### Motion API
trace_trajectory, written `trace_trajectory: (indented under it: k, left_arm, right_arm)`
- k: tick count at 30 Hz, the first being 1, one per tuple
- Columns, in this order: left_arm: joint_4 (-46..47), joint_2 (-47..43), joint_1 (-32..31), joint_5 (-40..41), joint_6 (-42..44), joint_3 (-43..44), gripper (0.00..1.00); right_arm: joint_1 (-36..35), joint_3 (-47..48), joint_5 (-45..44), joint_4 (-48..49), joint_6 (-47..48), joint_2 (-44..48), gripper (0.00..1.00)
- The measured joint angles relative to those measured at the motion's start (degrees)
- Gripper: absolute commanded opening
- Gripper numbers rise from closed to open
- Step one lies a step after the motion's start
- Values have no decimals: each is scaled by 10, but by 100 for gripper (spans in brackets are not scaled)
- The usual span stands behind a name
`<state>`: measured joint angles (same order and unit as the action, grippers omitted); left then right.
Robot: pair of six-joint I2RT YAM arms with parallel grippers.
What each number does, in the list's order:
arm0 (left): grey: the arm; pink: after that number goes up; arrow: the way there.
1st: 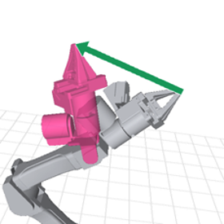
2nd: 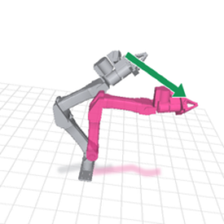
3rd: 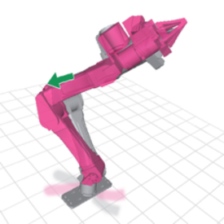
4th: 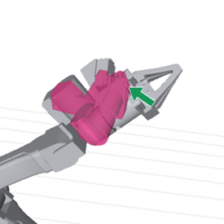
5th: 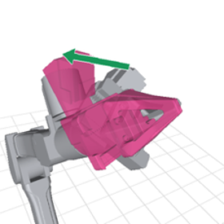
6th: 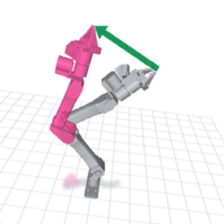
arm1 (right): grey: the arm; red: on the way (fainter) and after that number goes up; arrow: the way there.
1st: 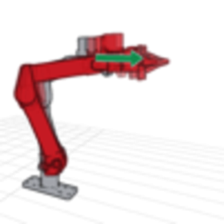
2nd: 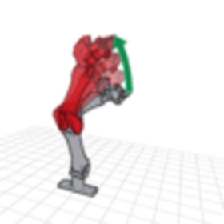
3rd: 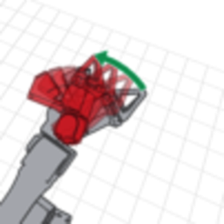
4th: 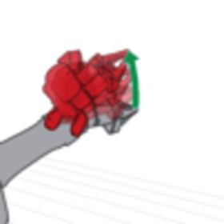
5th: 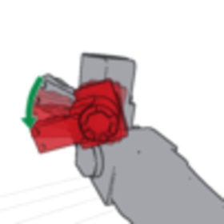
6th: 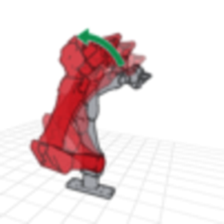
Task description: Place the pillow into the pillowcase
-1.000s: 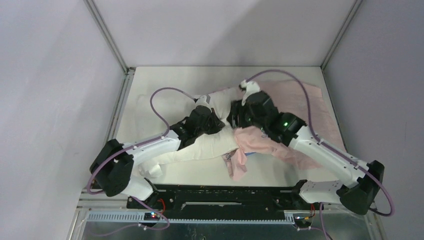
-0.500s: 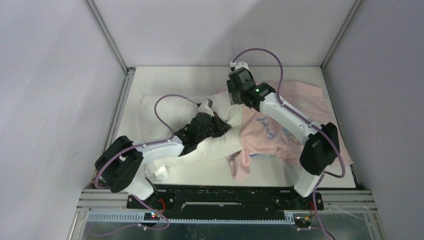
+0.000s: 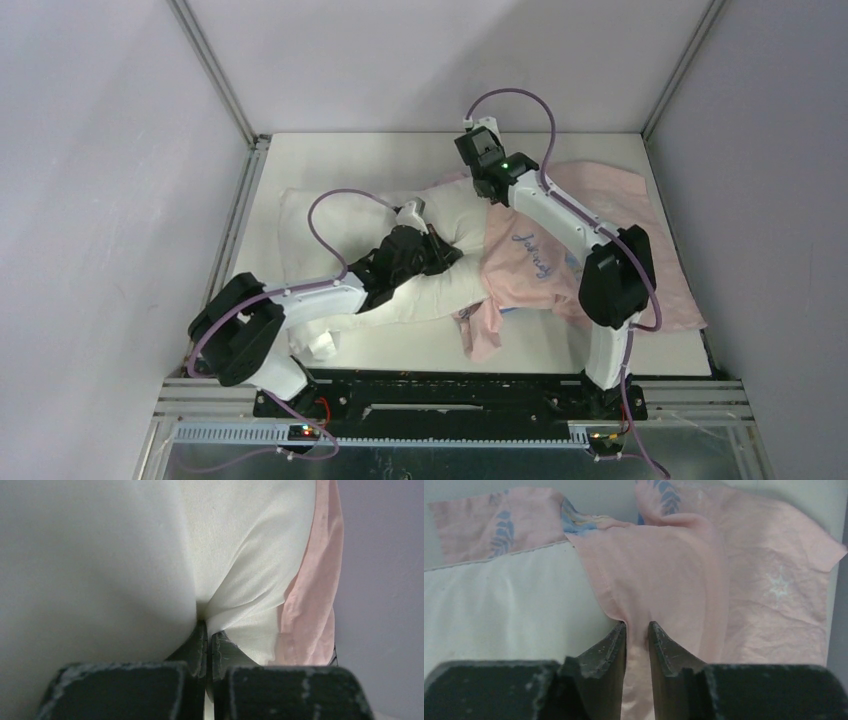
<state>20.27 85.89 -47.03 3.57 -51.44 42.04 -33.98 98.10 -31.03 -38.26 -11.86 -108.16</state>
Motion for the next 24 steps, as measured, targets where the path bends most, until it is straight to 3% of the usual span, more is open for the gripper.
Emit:
trace_trajectory:
  k: [2, 7, 12, 17, 19, 24]
  left_arm:
    - [-2, -3, 0, 0, 1, 0, 0]
    - [-5, -4, -8, 3, 14, 1, 0]
    - [-26, 4, -32, 0, 33, 27, 0]
    - [-80, 6, -16, -31, 40, 59, 0]
    - [-106, 12, -9, -43, 41, 71, 0]
    - [-159, 26, 2, -46, 52, 113, 0]
  right_arm:
    - [2, 6, -2, -5, 6, -12, 0]
    - [-10, 88, 9, -51, 2, -40, 0]
    - [-93, 202, 38, -70, -12, -38, 0]
    - [-143, 141, 65, -48, -36, -9, 0]
    - [-129, 104, 84, -9, -49, 3, 8]
    - [-85, 28, 131, 37, -76, 55, 47]
